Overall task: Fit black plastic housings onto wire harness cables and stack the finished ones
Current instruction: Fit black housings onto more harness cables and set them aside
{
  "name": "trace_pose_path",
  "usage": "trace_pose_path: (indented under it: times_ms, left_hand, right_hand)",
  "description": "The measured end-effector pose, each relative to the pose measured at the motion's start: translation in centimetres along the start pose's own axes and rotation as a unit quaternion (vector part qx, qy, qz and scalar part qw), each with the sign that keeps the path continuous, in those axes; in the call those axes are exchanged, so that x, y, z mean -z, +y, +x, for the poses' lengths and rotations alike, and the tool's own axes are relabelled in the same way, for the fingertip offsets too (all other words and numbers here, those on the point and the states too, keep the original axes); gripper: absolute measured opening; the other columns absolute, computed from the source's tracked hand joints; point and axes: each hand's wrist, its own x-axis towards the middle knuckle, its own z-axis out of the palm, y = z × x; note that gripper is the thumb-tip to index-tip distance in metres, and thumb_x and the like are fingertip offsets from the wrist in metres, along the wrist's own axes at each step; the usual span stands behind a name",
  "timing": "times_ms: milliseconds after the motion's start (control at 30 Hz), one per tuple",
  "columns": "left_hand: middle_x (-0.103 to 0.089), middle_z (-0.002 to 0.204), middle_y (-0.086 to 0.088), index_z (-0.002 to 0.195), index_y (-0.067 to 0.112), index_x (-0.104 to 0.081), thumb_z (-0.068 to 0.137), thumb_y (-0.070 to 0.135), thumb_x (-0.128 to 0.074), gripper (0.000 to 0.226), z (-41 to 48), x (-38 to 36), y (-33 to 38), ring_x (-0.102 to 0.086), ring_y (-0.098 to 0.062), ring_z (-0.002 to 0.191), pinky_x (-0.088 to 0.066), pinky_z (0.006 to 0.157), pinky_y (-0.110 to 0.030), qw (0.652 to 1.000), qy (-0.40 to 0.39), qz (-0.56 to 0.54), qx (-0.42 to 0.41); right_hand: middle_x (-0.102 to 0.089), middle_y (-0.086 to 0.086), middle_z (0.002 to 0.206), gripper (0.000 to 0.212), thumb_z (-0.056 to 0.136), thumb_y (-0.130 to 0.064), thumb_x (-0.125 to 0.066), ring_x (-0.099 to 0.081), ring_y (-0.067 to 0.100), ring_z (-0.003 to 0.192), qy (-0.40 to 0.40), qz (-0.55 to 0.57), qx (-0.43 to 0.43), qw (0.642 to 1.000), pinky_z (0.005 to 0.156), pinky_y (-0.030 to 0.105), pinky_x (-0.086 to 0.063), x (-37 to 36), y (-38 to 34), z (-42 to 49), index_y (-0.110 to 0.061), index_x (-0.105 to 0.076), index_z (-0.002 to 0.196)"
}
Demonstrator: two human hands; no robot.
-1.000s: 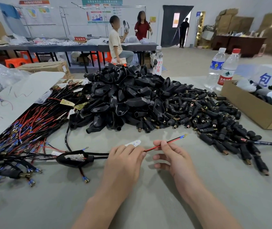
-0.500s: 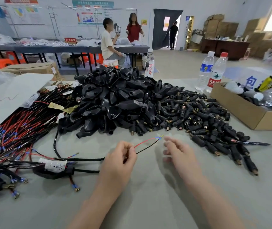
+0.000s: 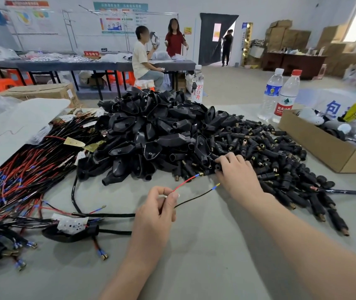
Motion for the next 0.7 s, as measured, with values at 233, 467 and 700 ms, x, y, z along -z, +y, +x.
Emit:
trace_pose_path:
  times_ms: [233,467,700]
  left_hand:
    - [-0.06,0.07,-0.005,0.086,0.029,-0.061,0.09,0.053,-0.055,0.026,0.0,0.2,0.7,-0.047,-0.011,0.063,-0.038,0.055,-0.029,0.998,-0.001,-0.059,0.018]
    - [-0.059,0.066,-0.006,0.084,0.027,-0.067,0.091,0.024,-0.07,0.008,-0.5,0.4,1.4,-0.049,-0.009,0.062,-0.039,0.056,-0.02,0.994,-0.01,-0.105,0.018]
    - [-0.042,0.056,0.008,0.081,0.021,-0.07,0.092,0.024,-0.07,0.011,-0.6,0.4,1.6,-0.026,-0.007,0.051,-0.02,0.044,-0.015,0.996,-0.01,-0.088,0.02]
  right_hand:
    - [-0.068,-0.002,0.091,0.015,0.103,-0.035,-0.046,-0.064,0.019,0.083,0.119,0.313,-0.051,0.941,0.074,0.035,-0.047,2.2,-0.5,-4.6,-0.03,-0.053,0.115]
    - [-0.045,-0.016,0.099,0.041,0.101,-0.012,-0.056,-0.05,-0.007,0.088,0.045,0.38,0.008,0.924,0.078,0.003,-0.036,0.7,-0.2,-8.2,-0.029,-0.057,0.138]
    - [-0.055,-0.009,0.102,0.039,0.098,-0.022,-0.062,-0.051,-0.004,0.088,0.039,0.373,0.035,0.926,0.078,0.007,-0.035,1.1,-0.3,-8.0,-0.025,-0.058,0.137]
